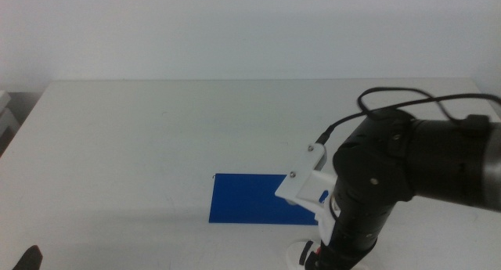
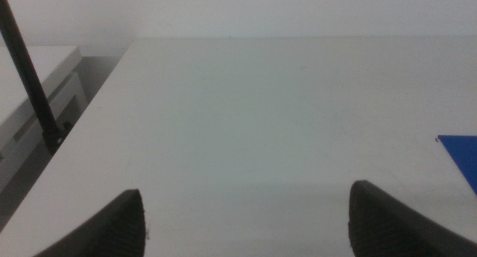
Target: Use one arm to grab the shoe from the table and place it on the mat.
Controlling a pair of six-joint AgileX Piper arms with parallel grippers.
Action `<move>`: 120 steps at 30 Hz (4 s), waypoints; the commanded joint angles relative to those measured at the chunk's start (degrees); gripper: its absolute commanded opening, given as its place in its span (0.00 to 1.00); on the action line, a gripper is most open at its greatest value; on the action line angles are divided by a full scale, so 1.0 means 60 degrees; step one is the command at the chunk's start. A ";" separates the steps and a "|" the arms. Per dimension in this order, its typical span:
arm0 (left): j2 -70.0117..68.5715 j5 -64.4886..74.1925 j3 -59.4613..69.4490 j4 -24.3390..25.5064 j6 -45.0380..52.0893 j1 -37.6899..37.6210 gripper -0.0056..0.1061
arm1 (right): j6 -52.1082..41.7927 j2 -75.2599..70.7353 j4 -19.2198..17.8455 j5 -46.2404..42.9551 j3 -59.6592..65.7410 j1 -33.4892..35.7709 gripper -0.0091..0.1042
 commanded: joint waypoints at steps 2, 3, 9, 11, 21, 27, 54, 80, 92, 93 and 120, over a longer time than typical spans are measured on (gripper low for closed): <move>-0.0131 -0.0763 0.0067 -0.0074 -0.0042 -0.0038 0.89 | -0.0276 -0.0107 -0.0027 -0.0160 -0.0188 -0.0017 0.89; -0.0131 -0.0763 0.0067 -0.0074 -0.0042 -0.0038 0.89 | -0.0336 -0.0039 -0.0027 -0.0167 -0.0188 -0.0017 0.89; -0.0131 -0.0763 0.0067 -0.0074 -0.0042 -0.0038 0.89 | -0.0503 0.0434 -0.0027 -0.0258 -0.0188 -0.0102 0.88; -0.0131 -0.0763 0.0067 -0.0074 -0.0042 -0.0038 0.89 | -0.0512 0.0537 -0.0114 -0.0258 -0.0188 -0.0125 0.86; -0.0131 -0.0763 0.0067 -0.0074 -0.0042 -0.0038 0.89 | -0.0502 0.0562 -0.0131 0.0022 -0.0207 -0.0123 0.36; -0.0131 -0.0763 0.0067 -0.0074 -0.0042 -0.0038 0.89 | -0.0469 0.0430 -0.0205 0.0911 -0.0677 -0.0116 0.05; -0.0131 -0.0763 0.0067 -0.0074 -0.0042 -0.0038 0.89 | -0.3694 0.2214 -0.0023 0.3115 -0.7008 -0.0799 0.05; -0.0131 -0.0763 0.0067 -0.0074 -0.0042 -0.0038 0.89 | -0.5989 0.4308 0.0439 0.1576 -0.7257 -0.0953 0.05; -0.0131 -0.0763 0.0067 -0.0074 -0.0042 -0.0038 0.89 | -0.6023 0.4444 0.0415 0.1655 -0.7257 -0.0955 0.55; -0.0131 -0.0763 0.0067 -0.0074 -0.0042 -0.0038 0.89 | -0.6036 0.4444 0.0413 0.1598 -0.7257 -0.0964 0.61; -0.0131 -0.0763 0.0067 -0.0074 -0.0042 -0.0038 0.89 | 0.1807 -0.6453 0.0448 -0.5133 0.1976 -0.4303 0.89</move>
